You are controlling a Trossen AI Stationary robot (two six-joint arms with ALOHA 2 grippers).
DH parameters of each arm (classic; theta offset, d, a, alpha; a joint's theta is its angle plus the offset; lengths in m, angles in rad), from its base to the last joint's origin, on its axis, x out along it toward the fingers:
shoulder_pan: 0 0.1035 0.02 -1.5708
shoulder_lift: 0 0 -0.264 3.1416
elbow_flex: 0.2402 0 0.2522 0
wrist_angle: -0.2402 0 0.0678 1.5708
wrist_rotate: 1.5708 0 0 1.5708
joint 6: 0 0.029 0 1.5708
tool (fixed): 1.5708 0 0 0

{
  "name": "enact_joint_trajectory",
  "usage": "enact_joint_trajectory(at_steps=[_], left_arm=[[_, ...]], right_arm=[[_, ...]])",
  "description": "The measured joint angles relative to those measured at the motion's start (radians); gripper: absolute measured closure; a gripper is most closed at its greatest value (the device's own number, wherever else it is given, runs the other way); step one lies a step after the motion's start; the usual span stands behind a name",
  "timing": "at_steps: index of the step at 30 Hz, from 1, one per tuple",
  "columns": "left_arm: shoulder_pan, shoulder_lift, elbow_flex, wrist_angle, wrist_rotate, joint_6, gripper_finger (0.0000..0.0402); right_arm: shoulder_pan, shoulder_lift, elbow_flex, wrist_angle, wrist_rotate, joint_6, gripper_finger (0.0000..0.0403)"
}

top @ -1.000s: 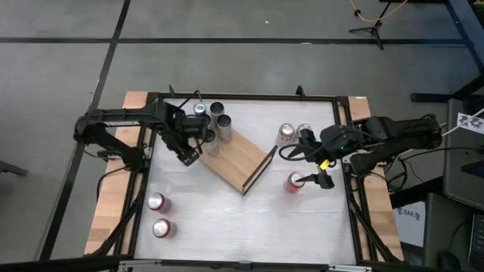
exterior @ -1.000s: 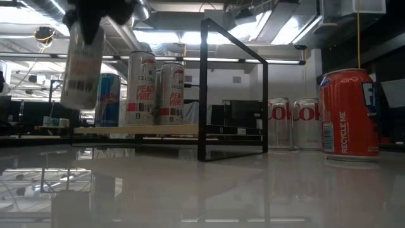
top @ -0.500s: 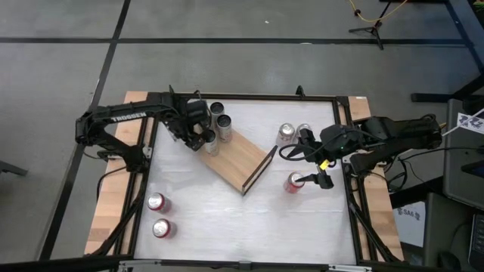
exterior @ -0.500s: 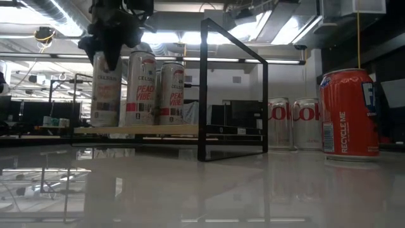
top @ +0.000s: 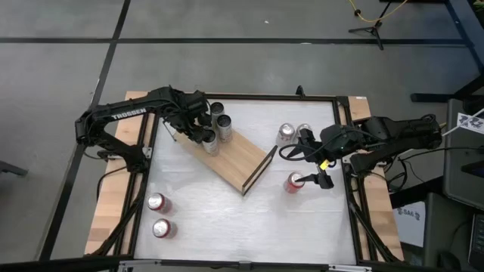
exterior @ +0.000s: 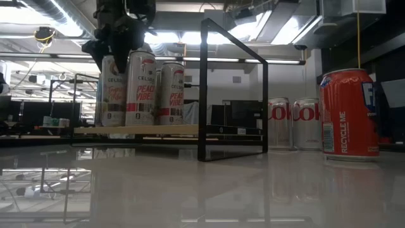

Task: Place canned beverage on shelf
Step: Put the white-yellow soda can aligned with the other white-yellow soda can on the shelf

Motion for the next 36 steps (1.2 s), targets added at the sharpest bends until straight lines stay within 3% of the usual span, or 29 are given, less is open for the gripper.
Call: enact_joint_trajectory(at_steps=[7,36], left_arm=[[-0.001,0.0,0.0,0.0,0.031,-0.003,0.0129],[-0.001,0.001,0.0,-0.021,0.001,-0.002,0.0125]], right_arm=[[0.0,0.0,0.0,0.0,0.0,0.0,0.0024],[0.0,0.0,0.0,-0.001,-0.001,0.001,0.0024]])
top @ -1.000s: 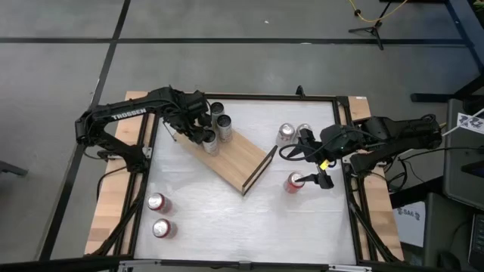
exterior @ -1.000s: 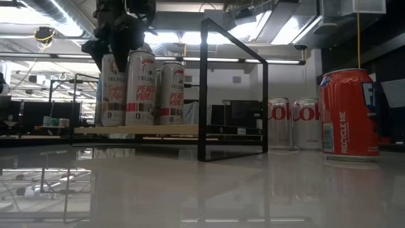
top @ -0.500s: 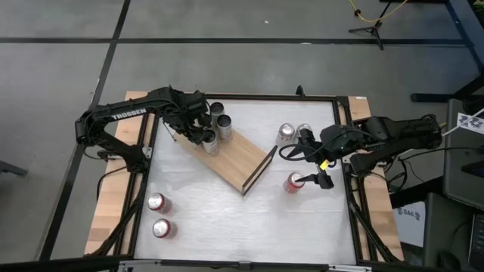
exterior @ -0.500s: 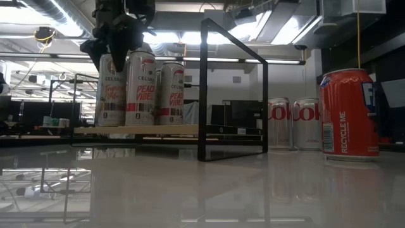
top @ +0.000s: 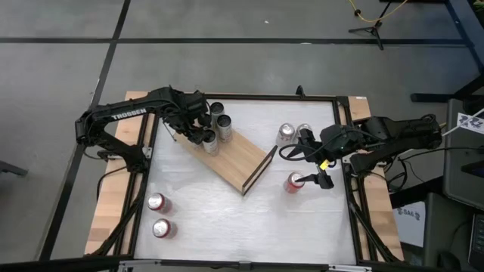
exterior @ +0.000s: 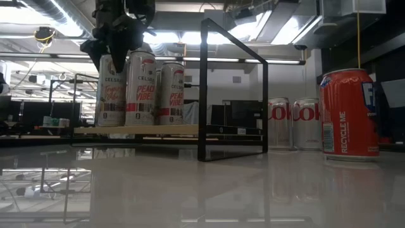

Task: Place canned beverage on shelf
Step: Put the white-yellow soda can aligned with the other white-yellow soda can on the shelf

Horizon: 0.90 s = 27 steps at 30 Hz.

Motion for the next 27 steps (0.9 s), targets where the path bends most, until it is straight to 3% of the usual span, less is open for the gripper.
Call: enact_joint_trajectory(at_steps=[22,27], left_arm=[[0.0,0.0,0.0,0.002,-0.052,0.0,0.0125],[0.0,0.0,0.0,0.002,-0.052,0.0,0.0109]], right_arm=[[0.0,0.0,0.0,0.0,0.0,0.0,0.0024],[0.0,0.0,0.0,0.0,0.0,0.0,0.0024]])
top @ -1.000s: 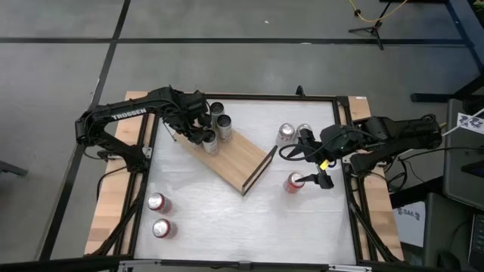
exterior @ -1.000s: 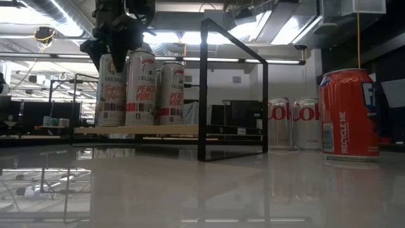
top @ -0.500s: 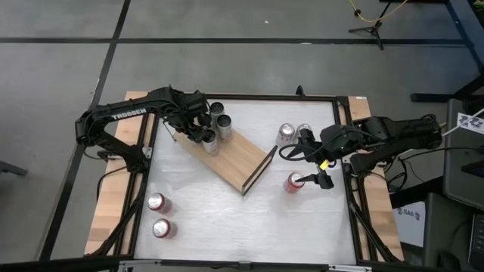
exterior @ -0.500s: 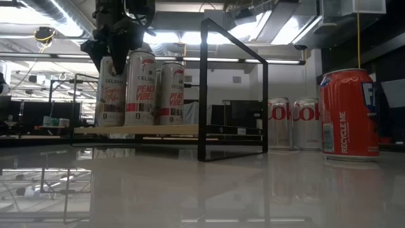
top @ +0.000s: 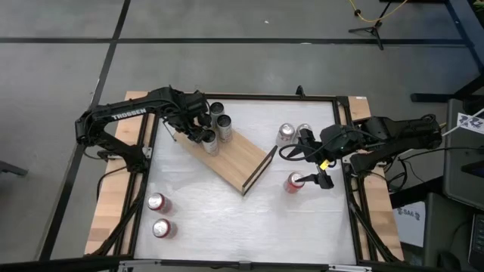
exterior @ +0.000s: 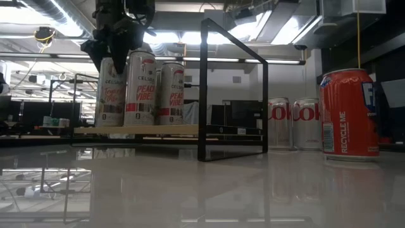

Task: Place canned beverage on shelf
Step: Put the white-yellow soda can aligned with the other white-yellow soda can on the shelf

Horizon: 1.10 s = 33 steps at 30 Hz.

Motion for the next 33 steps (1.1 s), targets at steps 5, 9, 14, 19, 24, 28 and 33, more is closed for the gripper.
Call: enact_joint_trajectory(at_steps=[5,9,14,19,24,28,33], left_arm=[[0.0,0.0,0.0,0.002,0.0,0.0,0.0082],[0.0,0.0,0.0,0.001,0.0,0.0,0.0071],[0.0,0.0,0.0,-0.003,0.012,0.0,0.0068],[0.0,0.0,0.0,-0.007,0.043,0.0,0.0068],[0.0,0.0,0.0,-0.02,0.056,0.0,0.0068],[0.0,-0.021,0.0,-0.029,0.049,-0.001,0.0068],[0.0,-0.068,0.0,-0.029,0.048,-0.025,0.0068]], right_arm=[[0.0,0.0,0.0,0.0,0.0,0.0,0.0024],[0.0,0.0,0.0,0.0,0.0,0.0,0.0024],[0.0,0.0,0.0,0.0,0.0,0.0,0.0024],[0.0,0.0,0.0,0.0,0.0,0.0,0.0024],[0.0,0.0,0.0,0.0,0.0,0.0,0.0024],[0.0,0.0,0.0,0.0,0.0,0.0,0.0024],[0.0,0.0,0.0,0.0,0.0,0.0,0.0024]])
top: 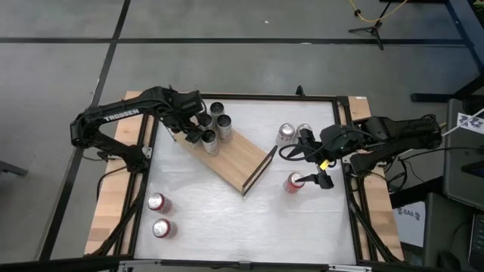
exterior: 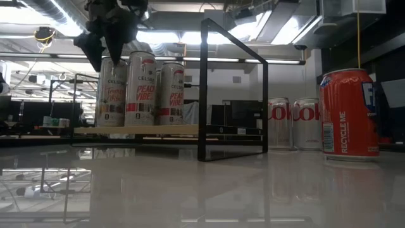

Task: Place canned beverage on shelf
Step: Put the white-yellow soda can aligned with the other white-yellow soda can on the shelf, then put the middle red soda can on the shelf

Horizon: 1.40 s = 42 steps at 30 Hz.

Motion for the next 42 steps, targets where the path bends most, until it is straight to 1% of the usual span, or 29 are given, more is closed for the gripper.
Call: enact_joint_trajectory(at_steps=[4,11,14,16,20,25,29,33,37,42], left_arm=[[0.0,-0.055,0.0,0.0,0.02,-0.029,0.0068],[-0.002,-0.162,0.0,0.0,0.101,-0.114,0.0068],[-0.026,-0.205,0.0,-0.001,0.131,-0.174,0.0068],[-0.06,-0.229,0.0,-0.001,0.135,-0.22,0.0068],[-0.177,-0.255,0.0,-0.001,0.121,-0.344,0.0068],[-0.396,-0.242,0.0,-0.002,0.051,-0.516,0.0068],[-0.579,-0.214,0.0,-0.003,-0.001,-0.714,0.0068],[-0.739,-0.175,0.0,-0.006,-0.01,-0.919,0.0068],[-0.865,-0.123,0.0,-0.01,-0.01,-1.069,0.0068],[-0.973,-0.06,0.0,-0.011,-0.01,-1.211,0.0068]], right_arm=[[0.0,0.0,0.0,0.0,0.0,0.0,0.0024],[0.0,0.0,0.0,0.0,0.0,0.0,0.0024],[0.0,0.0,0.0,0.0,0.0,0.0,0.0024],[0.0,0.0,0.0,0.0,-0.007,0.0,0.0024],[0.0,0.0,0.0,0.0,-0.007,0.0,0.0024],[0.0,0.0,0.0,0.0,-0.007,0.0,0.0024],[0.0,0.0,0.0,0.0,-0.007,0.0,0.0024],[0.0,0.0,0.0,0.0,-0.007,0.0,0.0024],[0.0,0.0,0.0,0.0,-0.007,0.0,0.0024],[0.0,0.0,0.0,0.0,-0.007,0.0,0.0024]])
